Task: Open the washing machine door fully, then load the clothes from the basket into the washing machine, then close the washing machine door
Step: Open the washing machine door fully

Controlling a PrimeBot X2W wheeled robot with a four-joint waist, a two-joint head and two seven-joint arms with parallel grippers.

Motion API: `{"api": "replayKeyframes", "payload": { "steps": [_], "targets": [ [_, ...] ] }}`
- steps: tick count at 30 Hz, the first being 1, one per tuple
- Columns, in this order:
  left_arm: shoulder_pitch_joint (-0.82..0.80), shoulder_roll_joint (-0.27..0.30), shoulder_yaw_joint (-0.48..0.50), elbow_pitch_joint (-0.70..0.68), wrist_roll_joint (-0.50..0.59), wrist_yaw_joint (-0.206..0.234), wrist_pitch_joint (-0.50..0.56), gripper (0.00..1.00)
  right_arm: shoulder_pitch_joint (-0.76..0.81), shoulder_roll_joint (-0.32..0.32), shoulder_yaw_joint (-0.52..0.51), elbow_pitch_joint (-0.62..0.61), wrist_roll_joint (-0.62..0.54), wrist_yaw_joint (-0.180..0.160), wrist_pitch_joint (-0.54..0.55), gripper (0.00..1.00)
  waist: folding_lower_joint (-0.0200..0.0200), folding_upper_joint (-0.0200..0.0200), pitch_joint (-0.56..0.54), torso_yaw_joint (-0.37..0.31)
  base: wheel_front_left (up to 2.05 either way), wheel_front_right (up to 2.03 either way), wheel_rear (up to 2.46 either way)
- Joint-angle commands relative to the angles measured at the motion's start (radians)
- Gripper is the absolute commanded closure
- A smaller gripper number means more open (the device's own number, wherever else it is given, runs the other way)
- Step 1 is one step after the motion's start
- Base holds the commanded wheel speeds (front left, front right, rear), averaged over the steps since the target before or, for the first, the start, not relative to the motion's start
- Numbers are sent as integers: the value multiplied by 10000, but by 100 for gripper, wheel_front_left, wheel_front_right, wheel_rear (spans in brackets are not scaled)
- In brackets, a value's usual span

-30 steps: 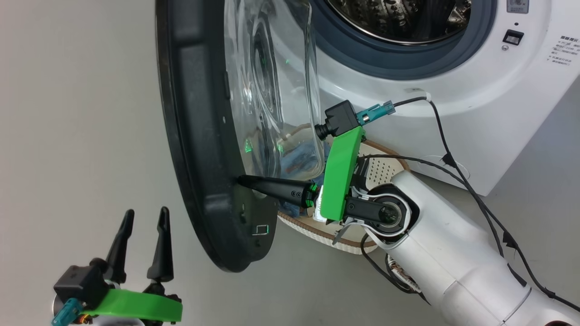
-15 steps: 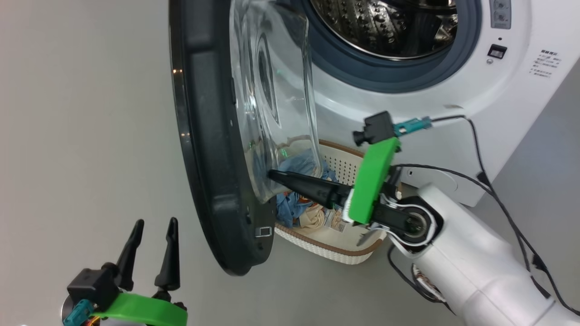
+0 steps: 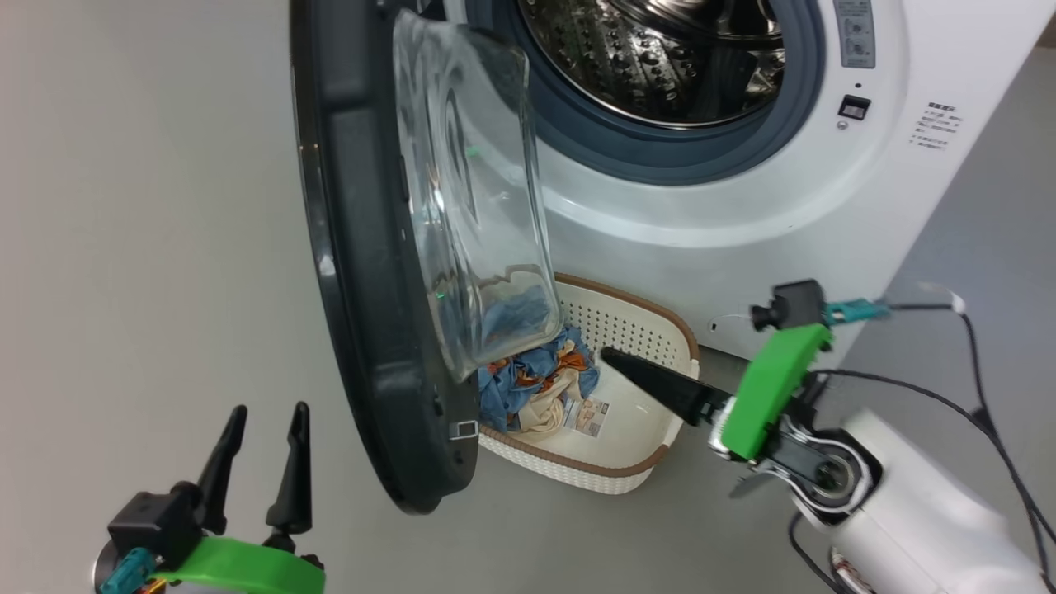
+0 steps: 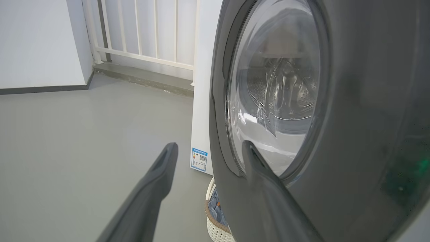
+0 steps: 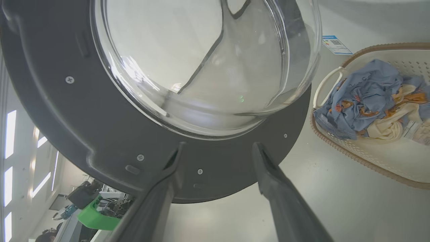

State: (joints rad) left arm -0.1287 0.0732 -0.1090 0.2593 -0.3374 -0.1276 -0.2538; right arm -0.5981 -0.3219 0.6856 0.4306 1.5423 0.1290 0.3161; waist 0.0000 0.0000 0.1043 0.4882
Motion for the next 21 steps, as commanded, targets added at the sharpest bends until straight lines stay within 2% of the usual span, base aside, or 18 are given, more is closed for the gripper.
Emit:
{"api": "replayKeyframes", "payload": {
  "steps": [1, 7, 12, 20, 21],
  "targets": [
    [-179, 324, 400, -218, -22, -31, -80, 0, 279, -92, -104, -280, -77, 17, -237, 0, 0, 0, -56, -98, 0, 0, 0],
    [-16, 341, 489, -278, 7, -31, -80, 0, 1017, -790, -103, -154, -438, 17, -1120, 0, 0, 0, -190, -284, 0, 0, 0],
    [80, 347, 522, -295, 26, -31, -80, 0, 1367, -1313, 99, 105, -1164, 17, -2302, 0, 0, 0, -281, -379, 0, 0, 0],
    [255, 389, 578, -303, 43, -31, -80, 0, 1902, -1564, 77, 360, -1443, 17, -4569, 0, 0, 0, -515, -455, 0, 0, 0],
    [255, 389, 578, -303, 43, -31, -80, 0, 1902, -1564, 77, 360, -1443, 17, -4569, 0, 0, 0, -515, -455, 0, 0, 0]
  ]
}}
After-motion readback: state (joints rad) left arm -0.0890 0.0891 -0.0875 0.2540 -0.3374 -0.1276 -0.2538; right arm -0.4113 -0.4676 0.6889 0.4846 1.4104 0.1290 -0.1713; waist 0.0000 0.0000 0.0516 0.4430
